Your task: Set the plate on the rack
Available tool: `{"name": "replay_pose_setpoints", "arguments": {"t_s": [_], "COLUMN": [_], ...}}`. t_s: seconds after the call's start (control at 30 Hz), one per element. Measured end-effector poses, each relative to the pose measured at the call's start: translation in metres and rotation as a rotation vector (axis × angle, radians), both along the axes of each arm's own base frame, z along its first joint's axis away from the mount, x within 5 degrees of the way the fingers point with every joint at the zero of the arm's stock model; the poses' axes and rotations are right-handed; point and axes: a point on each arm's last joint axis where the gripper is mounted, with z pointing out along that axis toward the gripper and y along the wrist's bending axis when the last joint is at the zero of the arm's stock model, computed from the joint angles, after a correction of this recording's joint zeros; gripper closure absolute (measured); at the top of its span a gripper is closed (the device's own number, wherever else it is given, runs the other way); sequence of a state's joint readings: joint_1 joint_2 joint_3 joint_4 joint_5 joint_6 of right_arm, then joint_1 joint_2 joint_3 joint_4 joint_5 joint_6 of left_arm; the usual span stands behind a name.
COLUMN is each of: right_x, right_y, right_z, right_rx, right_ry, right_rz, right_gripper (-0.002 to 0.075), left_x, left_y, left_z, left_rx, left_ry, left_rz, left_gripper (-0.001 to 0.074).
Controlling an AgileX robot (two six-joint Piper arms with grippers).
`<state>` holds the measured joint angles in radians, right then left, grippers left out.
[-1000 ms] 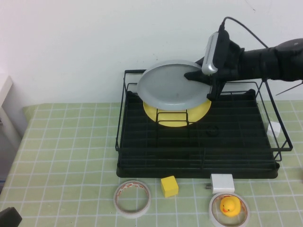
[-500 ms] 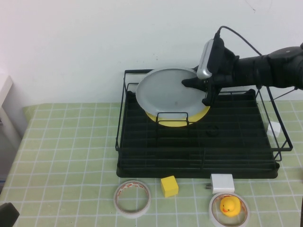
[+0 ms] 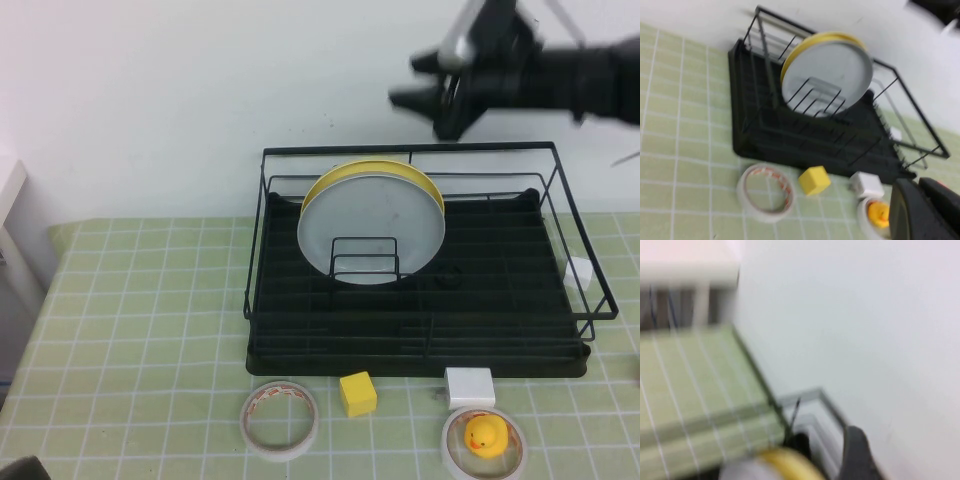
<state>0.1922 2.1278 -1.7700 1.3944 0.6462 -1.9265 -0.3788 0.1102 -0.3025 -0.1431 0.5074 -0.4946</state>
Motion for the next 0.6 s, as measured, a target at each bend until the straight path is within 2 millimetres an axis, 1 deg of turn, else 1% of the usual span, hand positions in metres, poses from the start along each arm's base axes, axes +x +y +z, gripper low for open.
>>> {"name": "replay_pose_setpoints", "arguments": {"t_s": [0.03, 0.1, 0.17, 0.2, 0.27, 0.33, 0.4, 0.47, 0.57, 0.6], "right_x": [-0.006, -0.020, -0.038, -0.047, -0.071, -0.095, -0.120, -0.147, -0.184, -0.193], "right_y": [-0.001, -0.004, -0.010, -0.011, -0.017, -0.019, -0.022, -0.024, -0.030, -0.032], "right_z": [0.016, 0.052, 0.087, 0.100, 0.131, 0.154, 0.171, 0.183, 0.188, 0.188], "right_rx": [0.030, 0.084, 0.125, 0.136, 0.148, 0.143, 0.120, 0.099, 0.085, 0.086], "right_ry": [-0.001, -0.009, -0.009, -0.001, 0.005, 0.027, 0.058, 0.097, 0.126, 0.125], "right_rz": [-0.004, -0.008, -0.006, 0.000, 0.025, 0.072, 0.117, 0.168, 0.185, 0.170], "right_gripper": [0.0308, 0.0351, 0.0439, 0.0497, 0.0619, 0.0676, 0.0701, 0.0713, 0.0717, 0.0718], "left_x": [0.000, -0.001, -0.001, -0.001, -0.002, -0.002, -0.002, -0.002, -0.002, -0.002], "left_y": [0.000, 0.001, 0.002, 0.002, 0.002, 0.003, 0.003, 0.003, 0.003, 0.003], "left_z": [-0.001, -0.004, -0.005, -0.006, -0.008, -0.009, -0.009, -0.009, -0.009, -0.009], "left_rx": [0.010, 0.032, 0.064, 0.076, 0.093, 0.101, 0.103, 0.103, 0.105, 0.105], "left_ry": [0.012, 0.030, 0.040, 0.045, 0.059, 0.068, 0.069, 0.069, 0.070, 0.070], "left_rz": [-0.001, 0.000, 0.000, 0.001, -0.001, -0.002, -0.002, -0.002, -0.002, -0.002], "left_gripper": [0.0736, 0.0736, 0.0736, 0.0736, 0.0736, 0.0736, 0.0736, 0.0736, 0.0736, 0.0736]}}
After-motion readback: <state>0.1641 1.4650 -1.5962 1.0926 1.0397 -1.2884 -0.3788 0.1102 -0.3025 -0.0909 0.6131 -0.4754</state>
